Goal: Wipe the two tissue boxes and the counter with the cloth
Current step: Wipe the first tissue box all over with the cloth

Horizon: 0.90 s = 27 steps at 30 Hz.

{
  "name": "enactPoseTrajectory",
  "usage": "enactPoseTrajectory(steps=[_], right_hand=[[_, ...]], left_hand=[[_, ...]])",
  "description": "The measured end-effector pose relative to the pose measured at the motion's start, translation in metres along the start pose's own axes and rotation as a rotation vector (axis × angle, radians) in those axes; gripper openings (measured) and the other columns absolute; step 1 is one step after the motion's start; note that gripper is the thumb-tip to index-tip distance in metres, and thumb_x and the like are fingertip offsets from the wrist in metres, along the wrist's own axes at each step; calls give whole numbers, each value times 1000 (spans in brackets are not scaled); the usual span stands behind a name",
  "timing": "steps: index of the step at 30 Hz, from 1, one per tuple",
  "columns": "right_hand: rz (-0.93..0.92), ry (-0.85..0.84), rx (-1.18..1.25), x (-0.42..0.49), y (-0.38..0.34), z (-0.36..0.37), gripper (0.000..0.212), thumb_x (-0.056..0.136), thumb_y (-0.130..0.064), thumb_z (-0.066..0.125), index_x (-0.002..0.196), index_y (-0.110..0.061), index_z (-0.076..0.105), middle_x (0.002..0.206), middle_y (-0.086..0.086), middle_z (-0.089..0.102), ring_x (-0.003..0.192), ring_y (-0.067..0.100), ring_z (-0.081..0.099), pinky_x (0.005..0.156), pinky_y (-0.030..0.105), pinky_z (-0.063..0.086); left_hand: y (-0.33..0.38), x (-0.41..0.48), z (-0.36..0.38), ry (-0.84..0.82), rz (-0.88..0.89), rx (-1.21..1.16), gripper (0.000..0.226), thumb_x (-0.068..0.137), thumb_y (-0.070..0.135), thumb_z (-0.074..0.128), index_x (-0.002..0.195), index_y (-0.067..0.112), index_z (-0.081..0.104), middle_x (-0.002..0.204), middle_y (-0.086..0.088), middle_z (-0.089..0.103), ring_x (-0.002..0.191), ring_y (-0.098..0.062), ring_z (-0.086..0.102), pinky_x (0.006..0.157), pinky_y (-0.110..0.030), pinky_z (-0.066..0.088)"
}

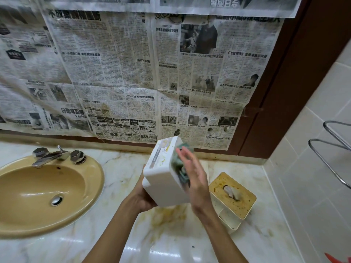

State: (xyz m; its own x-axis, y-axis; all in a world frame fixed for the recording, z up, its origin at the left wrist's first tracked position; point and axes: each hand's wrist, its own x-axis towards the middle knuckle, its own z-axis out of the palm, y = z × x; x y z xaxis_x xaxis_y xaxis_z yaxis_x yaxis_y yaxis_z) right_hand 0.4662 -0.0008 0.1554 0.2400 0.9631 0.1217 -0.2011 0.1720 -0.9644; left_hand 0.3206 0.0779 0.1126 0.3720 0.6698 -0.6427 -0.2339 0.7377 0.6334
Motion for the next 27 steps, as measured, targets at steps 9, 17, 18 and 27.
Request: enactPoseTrajectory(steps=[9, 17, 18, 27], right_hand=[[-80, 94, -389, 29, 16, -26, 43, 103, -23, 57, 143, -37, 53, 152, -18, 47, 142, 6, 43, 117, 42, 39], [-238, -88, -298, 8, -19, 8, 44, 92, 5, 64, 128, -20, 69, 137, -9, 63, 133, 0, 52, 114, 23, 39], [-257, -111, -292, 0, -15, 6, 43, 90, 8, 65, 125, -17, 71, 133, -9, 66, 131, 3, 55, 113, 24, 40], [-125, 126, -378, 27, 9, -35, 36, 89, 7, 67, 113, -18, 78, 120, -8, 72, 120, -2, 62, 108, 30, 48]], left_hand=[[0, -11, 1, -71, 4, -58, 15, 61, 27, 71, 56, 13, 72, 61, -6, 68, 51, -25, 67, 54, -30, 57], [-1, -9, 13, -129, -16, -94, 36, 75, 42, 69, 75, 9, 82, 82, -14, 78, 67, -31, 76, 63, -41, 65], [-2, -8, 10, -142, -4, -115, 34, 73, 38, 71, 74, 6, 82, 81, -17, 78, 65, -32, 75, 59, -42, 64], [0, -9, -7, -42, -23, -244, 14, 64, 16, 64, 53, 8, 67, 54, -9, 66, 43, -29, 65, 43, -41, 58]])
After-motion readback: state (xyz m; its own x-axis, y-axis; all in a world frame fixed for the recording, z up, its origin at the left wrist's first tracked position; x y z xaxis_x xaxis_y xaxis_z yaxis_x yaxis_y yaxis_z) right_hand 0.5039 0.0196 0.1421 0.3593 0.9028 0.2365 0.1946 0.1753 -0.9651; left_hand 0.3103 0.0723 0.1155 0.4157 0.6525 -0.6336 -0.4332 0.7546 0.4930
